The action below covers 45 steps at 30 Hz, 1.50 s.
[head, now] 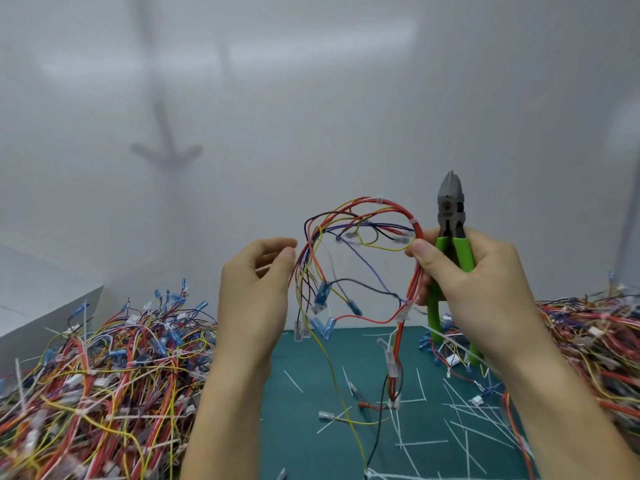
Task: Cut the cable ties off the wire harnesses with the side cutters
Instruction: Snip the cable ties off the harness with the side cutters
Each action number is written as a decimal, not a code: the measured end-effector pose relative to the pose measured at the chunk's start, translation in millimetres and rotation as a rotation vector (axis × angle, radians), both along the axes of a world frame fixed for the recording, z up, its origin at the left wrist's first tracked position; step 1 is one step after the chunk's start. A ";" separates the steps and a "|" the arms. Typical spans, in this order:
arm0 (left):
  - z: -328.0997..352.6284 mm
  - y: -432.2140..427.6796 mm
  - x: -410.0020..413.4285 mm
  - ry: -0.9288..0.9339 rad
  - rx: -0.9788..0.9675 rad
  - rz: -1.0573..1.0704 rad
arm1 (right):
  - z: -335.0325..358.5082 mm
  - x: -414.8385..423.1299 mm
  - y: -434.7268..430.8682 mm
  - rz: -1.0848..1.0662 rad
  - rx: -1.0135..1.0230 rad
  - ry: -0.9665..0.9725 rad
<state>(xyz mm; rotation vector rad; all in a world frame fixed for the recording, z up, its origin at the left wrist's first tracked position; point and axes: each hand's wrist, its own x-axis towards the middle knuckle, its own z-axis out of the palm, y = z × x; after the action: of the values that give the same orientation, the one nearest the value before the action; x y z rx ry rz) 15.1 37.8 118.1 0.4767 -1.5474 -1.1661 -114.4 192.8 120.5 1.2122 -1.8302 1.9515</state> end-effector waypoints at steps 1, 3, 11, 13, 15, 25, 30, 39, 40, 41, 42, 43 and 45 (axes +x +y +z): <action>1.3 1.2 0.2 0.036 -0.012 0.046 | 0.1 1.6 -0.8 -0.022 0.008 0.024; 6.6 4.8 2.4 0.133 -0.032 0.114 | -0.3 5.7 -2.7 -0.057 0.020 0.062; 17.8 21.0 13.9 -0.138 -0.163 -0.236 | -4.3 15.8 -12.6 -0.061 -0.020 -0.017; 15.8 22.5 13.2 -0.270 -0.175 -0.360 | -3.5 14.7 -13.1 -0.014 -0.064 -0.077; 12.4 21.7 10.8 -0.411 -0.208 -0.413 | -2.0 13.5 -12.7 0.040 -0.094 -0.137; 3.1 19.3 2.8 -0.542 -0.301 -0.602 | -0.4 15.1 -12.8 0.161 -0.137 -0.235; 1.8 19.5 3.6 -0.508 -0.232 -0.707 | -3.0 11.9 -13.2 0.213 -0.168 -0.277; 1.0 20.0 2.6 -0.325 0.002 -0.714 | -5.9 7.6 -13.2 0.249 -0.056 -0.343; 0.8 19.8 2.2 -0.301 0.038 -0.723 | -5.9 7.9 -13.7 0.245 -0.037 -0.347; 0.5 19.2 1.6 -0.283 0.066 -0.729 | -5.9 8.5 -14.2 0.245 -0.021 -0.354; 0.2 18.5 1.1 -0.268 0.088 -0.734 | -5.7 9.1 -14.8 0.250 -0.008 -0.363; -0.1 17.6 0.6 -0.253 0.108 -0.739 | -5.4 9.6 -15.3 0.258 0.003 -0.372; -1.1 16.0 0.0 -0.228 0.151 -0.746 | -4.6 10.9 -15.1 0.273 0.026 -0.381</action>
<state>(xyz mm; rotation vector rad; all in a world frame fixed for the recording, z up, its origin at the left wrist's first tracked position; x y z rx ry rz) 15.1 53.8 117.0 0.1169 -1.9154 -1.8533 -103.5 177.7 115.9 1.2185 -1.9494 2.4597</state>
